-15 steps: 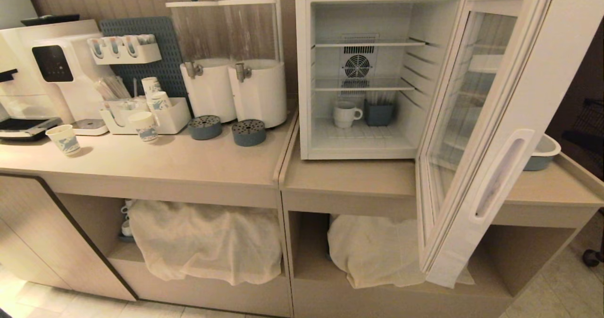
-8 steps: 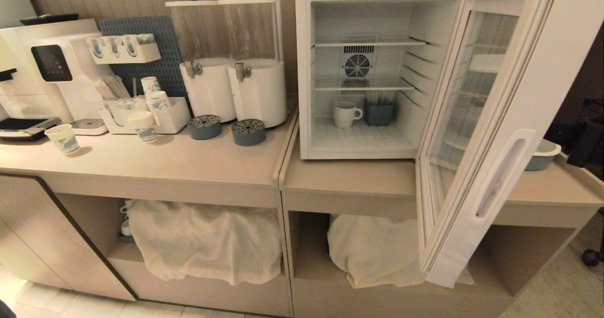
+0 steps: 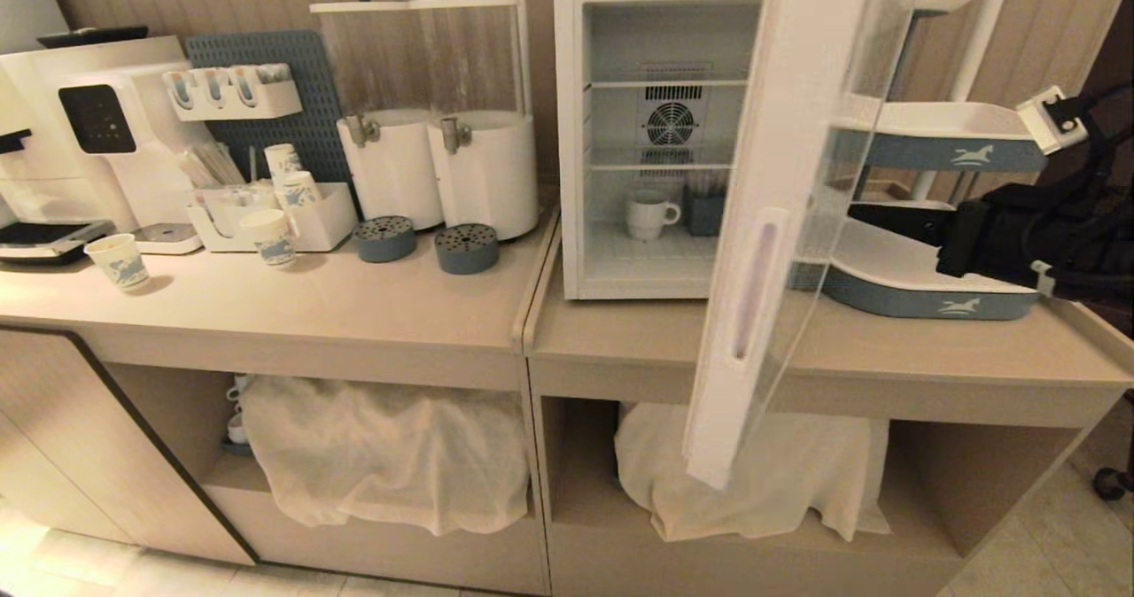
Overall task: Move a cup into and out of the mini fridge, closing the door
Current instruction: Close the freezer door
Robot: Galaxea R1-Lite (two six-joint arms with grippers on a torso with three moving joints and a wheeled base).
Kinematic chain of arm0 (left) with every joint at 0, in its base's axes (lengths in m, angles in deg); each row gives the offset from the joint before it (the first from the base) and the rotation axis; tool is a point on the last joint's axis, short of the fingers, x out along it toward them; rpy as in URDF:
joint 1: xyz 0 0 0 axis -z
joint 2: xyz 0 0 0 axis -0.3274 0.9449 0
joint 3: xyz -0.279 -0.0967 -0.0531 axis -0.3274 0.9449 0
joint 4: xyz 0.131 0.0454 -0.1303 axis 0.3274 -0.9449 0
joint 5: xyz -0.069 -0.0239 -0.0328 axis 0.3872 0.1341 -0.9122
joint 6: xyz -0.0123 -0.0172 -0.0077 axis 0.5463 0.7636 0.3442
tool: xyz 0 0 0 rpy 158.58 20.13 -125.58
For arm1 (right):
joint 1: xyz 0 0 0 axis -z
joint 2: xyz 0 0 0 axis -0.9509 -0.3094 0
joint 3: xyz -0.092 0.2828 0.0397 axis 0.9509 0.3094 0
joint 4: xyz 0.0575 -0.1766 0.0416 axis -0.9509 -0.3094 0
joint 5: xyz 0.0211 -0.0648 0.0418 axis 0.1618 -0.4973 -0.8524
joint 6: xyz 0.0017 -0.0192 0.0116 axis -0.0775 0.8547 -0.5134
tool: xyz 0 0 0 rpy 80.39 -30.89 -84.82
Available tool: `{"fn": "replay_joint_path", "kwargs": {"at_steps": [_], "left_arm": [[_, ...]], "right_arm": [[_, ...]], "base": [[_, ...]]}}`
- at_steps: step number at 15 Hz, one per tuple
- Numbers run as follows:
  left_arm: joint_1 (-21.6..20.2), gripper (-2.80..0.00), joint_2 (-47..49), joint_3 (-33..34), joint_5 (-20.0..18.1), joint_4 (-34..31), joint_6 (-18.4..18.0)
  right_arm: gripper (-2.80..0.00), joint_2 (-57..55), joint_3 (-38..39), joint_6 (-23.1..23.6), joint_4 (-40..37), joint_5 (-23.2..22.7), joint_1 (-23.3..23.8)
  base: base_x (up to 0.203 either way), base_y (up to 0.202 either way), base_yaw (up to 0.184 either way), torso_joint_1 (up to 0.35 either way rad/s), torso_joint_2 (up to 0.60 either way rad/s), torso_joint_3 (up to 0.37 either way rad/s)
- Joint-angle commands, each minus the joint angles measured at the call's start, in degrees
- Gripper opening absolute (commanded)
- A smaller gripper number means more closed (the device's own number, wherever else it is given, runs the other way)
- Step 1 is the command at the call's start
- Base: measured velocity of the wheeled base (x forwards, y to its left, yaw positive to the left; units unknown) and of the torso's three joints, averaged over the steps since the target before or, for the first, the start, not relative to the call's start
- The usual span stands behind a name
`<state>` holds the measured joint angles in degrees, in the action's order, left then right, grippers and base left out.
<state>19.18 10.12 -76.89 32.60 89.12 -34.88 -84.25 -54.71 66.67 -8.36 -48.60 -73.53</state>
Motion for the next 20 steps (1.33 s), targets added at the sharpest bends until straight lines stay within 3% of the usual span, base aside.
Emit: {"fn": "replay_joint_path", "kwargs": {"at_steps": [1,11,16,20], "left_arm": [[0.0,-2.8,0.1,0.0,0.0,0.0,0.0],[0.0,-2.8,0.1,0.0,0.0,0.0,0.2],[0.0,-2.8,0.1,0.0,0.0,0.0,0.2],[0.0,-2.8,0.1,0.0,0.0,0.0,0.2]], "right_arm": [[-2.8,-2.0,-0.9,0.0,0.2,1.6,-1.9],[-2.8,-9.6,-8.4,-0.5,-0.9,16.3,-8.4],[-2.8,-18.1,-18.3,-0.3,-1.1,34.7,-12.8],[-2.8,-24.7,-27.7,-0.2,-3.7,40.6,-13.7]], "base": [[0.0,0.0,0.0,0.0,0.0,0.0],[0.0,0.0,0.0,0.0,0.0,0.0],[0.0,0.0,0.0,0.0,0.0,0.0],[0.0,0.0,0.0,0.0,0.0,0.0]]}}
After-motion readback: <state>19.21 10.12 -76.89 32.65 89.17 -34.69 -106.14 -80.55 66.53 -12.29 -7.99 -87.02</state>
